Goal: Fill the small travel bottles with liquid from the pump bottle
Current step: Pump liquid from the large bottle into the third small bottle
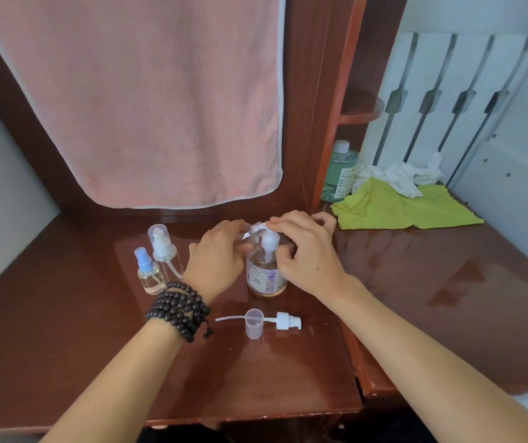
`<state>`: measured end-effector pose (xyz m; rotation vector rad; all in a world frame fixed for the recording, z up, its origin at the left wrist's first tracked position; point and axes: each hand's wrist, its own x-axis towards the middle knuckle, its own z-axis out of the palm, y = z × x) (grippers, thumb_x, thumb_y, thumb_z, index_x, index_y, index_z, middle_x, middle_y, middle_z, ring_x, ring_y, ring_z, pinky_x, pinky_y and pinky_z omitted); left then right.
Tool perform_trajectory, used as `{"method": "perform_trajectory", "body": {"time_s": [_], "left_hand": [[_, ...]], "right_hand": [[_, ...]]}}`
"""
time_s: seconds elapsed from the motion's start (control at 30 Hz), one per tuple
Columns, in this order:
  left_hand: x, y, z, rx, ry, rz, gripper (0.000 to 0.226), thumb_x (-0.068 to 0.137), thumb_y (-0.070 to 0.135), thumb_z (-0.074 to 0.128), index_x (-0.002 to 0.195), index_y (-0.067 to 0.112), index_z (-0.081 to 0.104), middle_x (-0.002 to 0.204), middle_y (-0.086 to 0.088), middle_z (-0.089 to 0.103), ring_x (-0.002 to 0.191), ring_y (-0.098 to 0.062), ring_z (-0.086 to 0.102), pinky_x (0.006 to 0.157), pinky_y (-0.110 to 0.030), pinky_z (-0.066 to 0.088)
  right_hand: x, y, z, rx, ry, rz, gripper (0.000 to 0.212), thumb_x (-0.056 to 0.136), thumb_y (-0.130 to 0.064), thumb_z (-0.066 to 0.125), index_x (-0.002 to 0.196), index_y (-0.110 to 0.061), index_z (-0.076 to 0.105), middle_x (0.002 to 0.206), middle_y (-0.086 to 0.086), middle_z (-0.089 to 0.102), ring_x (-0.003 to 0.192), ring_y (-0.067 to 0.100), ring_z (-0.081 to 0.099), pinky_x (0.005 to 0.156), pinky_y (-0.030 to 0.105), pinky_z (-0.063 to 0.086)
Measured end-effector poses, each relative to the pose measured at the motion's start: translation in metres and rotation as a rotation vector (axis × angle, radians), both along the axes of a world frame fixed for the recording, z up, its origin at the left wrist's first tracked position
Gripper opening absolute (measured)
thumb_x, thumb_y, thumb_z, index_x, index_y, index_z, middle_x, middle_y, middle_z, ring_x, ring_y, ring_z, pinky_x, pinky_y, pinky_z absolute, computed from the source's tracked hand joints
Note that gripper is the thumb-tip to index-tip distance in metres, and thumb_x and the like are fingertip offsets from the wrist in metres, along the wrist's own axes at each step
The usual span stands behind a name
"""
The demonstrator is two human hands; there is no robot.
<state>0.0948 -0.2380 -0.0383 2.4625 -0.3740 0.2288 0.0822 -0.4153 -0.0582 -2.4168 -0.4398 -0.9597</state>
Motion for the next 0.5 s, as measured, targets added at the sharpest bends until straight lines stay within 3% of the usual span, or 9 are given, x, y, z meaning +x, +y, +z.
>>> {"method": "perform_trajectory", "body": {"time_s": [0.2,0.5], "left_hand": [[0.0012,0.0023,0.0028,-0.077,-0.077,-0.023,0.032,0.090,0.022,0.060,0.120,0.030,0.053,0.111,0.008,0.060,0.105,-0.017,0.059,0.087,-0.054,0.048],[0.0006,0.0011,0.0014,0.014,0.011,0.007,0.034,0.090,0.020,0.060,0.124,0.025,0.056,0.119,0.007,0.060,0.116,-0.021,0.054,0.096,-0.052,0.041]], "right_hand": [[-0.0023,0.0000,0.0012,-0.075,-0.086,-0.001,0.055,0.071,-0.011,0.045,0.117,-0.010,0.075,0.122,-0.001,0.069,0.107,0.011,0.064,0.094,0.038,0.028],[0.0009,-0.0014,-0.0013,-0.019,0.015,0.006,0.051,0.068,-0.006,0.044,0.104,-0.017,0.078,0.108,-0.007,0.071,0.095,0.010,0.066,0.091,0.034,0.023]]}}
